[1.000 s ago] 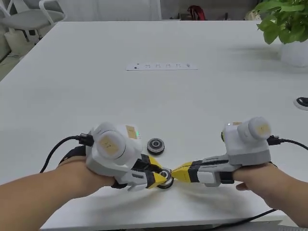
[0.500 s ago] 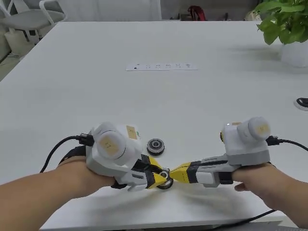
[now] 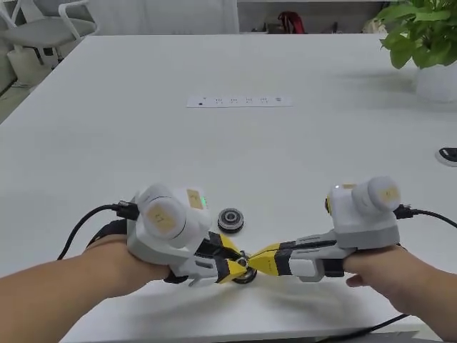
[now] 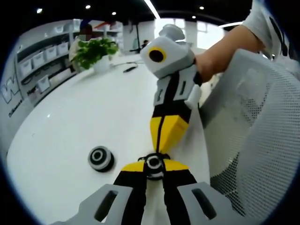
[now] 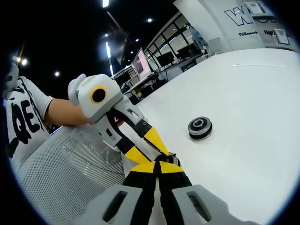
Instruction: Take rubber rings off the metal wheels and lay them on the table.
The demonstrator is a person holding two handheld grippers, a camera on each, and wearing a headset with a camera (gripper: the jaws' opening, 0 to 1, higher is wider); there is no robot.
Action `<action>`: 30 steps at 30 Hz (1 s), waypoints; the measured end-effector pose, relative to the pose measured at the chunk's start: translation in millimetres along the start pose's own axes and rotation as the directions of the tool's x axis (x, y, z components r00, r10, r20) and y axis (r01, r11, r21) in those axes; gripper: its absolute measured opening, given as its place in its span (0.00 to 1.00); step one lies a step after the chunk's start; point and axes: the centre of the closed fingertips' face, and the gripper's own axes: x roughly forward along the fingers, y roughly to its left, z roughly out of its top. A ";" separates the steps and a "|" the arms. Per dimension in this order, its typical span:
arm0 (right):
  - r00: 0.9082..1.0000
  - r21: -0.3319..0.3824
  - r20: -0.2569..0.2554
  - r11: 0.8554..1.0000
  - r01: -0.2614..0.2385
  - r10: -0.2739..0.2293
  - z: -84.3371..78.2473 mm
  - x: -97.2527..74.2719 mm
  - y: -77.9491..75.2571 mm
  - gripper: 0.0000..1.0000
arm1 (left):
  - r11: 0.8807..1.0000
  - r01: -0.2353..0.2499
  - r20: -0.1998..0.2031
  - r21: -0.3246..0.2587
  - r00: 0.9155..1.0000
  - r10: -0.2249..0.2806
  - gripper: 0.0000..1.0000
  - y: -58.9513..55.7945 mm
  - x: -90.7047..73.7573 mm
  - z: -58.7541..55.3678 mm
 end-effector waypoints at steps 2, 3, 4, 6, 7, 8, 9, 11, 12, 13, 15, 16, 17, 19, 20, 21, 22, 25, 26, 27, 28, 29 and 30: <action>1.000 -0.001 0.005 1.000 -0.008 0.008 1.4 0.2 1.7 0.00 | 1.000 0.000 0.000 0.001 1.000 0.000 0.12 0.2 0.1 -0.1; 1.000 0.002 0.010 1.000 -0.014 0.014 2.5 0.2 3.1 0.00 | 1.000 0.000 0.000 0.001 1.000 0.000 0.12 0.2 0.1 -0.1; 1.000 -0.001 0.007 1.000 -0.012 0.012 2.2 0.1 3.0 0.00 | 1.000 0.000 0.000 0.001 1.000 0.000 0.12 0.2 0.1 -0.1; 1.000 0.010 0.010 1.000 -0.018 0.018 2.3 -0.2 3.9 0.00 | 1.000 0.000 0.001 0.001 1.000 0.000 0.12 0.2 0.1 -0.1; 1.000 0.010 0.010 1.000 -0.018 0.018 2.1 -0.3 4.0 0.00 | 1.000 0.000 0.001 0.001 1.000 0.000 0.12 0.2 0.2 -0.1; 1.000 0.018 0.015 1.000 -0.025 0.025 2.6 -0.5 5.4 0.00 | 1.000 -0.001 0.001 0.000 1.000 0.001 0.12 0.1 0.2 -0.1; 0.999 0.026 0.020 0.999 -0.031 0.030 3.3 -0.8 6.4 0.00 | 1.000 -0.001 0.001 0.001 1.000 0.001 0.12 0.1 0.2 -0.2; 0.999 0.030 0.028 0.999 -0.033 0.032 4.5 -1.4 6.4 0.00 | 1.000 -0.001 0.001 -0.001 1.000 0.001 0.12 0.2 0.3 -0.2; 0.999 0.036 0.032 0.999 -0.033 0.032 5.0 -1.7 6.1 0.00 | 1.000 0.000 0.001 0.000 1.000 0.000 0.12 0.2 0.3 -0.2; 0.999 0.038 0.034 0.999 -0.028 0.026 5.0 -1.9 4.8 0.00 | 1.000 0.000 0.002 -0.001 1.000 0.000 0.12 0.3 0.3 -0.2; 1.000 0.036 0.025 0.999 -0.005 0.004 3.0 -2.6 1.0 0.00 | 1.000 -0.001 0.004 0.002 1.000 0.001 0.12 0.3 0.3 -0.1; 1.000 0.032 0.019 0.999 0.002 -0.002 1.8 -2.9 -0.3 0.00 | 1.000 -0.001 0.005 0.002 1.000 0.001 0.12 0.1 0.4 0.0; 1.000 0.031 0.016 1.000 0.004 -0.004 1.2 -2.8 -0.7 0.00 | 1.000 -0.001 0.005 0.001 1.000 0.001 0.12 0.1 0.4 0.0; 1.000 0.030 0.009 0.999 0.012 -0.012 -0.8 -2.8 -2.5 0.00 | 1.000 -0.001 0.004 0.010 1.000 0.001 0.12 0.1 0.6 0.2; 1.000 0.028 0.008 1.000 0.012 -0.012 -1.1 -2.8 -2.5 0.00 | 1.000 -0.002 0.005 0.011 1.000 0.002 0.12 0.0 0.6 0.3; 1.000 0.027 0.007 1.000 0.013 -0.013 -1.1 -2.4 -2.3 0.00 | 1.000 -0.001 0.006 0.017 1.000 0.001 0.13 -0.1 0.6 0.4; 1.000 0.028 0.007 1.000 0.013 -0.013 -1.0 -2.4 -2.3 0.00 | 1.000 -0.001 0.007 0.018 1.000 0.001 0.13 -0.3 0.6 0.4; 1.000 0.028 0.006 0.999 0.017 -0.018 -1.1 -2.7 -3.4 0.00 | 0.999 0.002 0.003 0.033 1.000 -0.002 0.13 -0.4 0.4 0.4; 1.000 0.028 0.005 0.999 0.020 -0.020 -1.4 -2.9 -3.9 0.00 | 0.999 0.003 0.002 0.036 1.000 -0.003 0.13 -0.7 0.5 0.3; 1.000 0.028 0.004 0.999 0.021 -0.021 -1.8 -3.0 -4.3 0.00 | 0.999 0.003 0.003 0.038 1.000 -0.003 0.13 -0.7 0.5 0.3; 1.000 0.030 0.004 0.999 0.023 -0.023 -2.0 -3.1 -4.6 0.00 | 0.999 0.005 0.003 0.038 1.000 -0.005 0.14 -0.8 0.6 0.2; 1.000 0.031 0.004 0.999 0.023 -0.024 -2.2 -3.1 -4.7 0.00 | 0.999 0.005 0.004 0.038 1.000 -0.005 0.14 -0.7 0.5 0.2; 1.000 0.031 0.005 0.999 0.025 -0.025 -2.2 -3.1 -4.9 0.00 | 0.999 0.007 0.004 0.037 1.000 -0.007 0.14 -0.8 0.5 0.3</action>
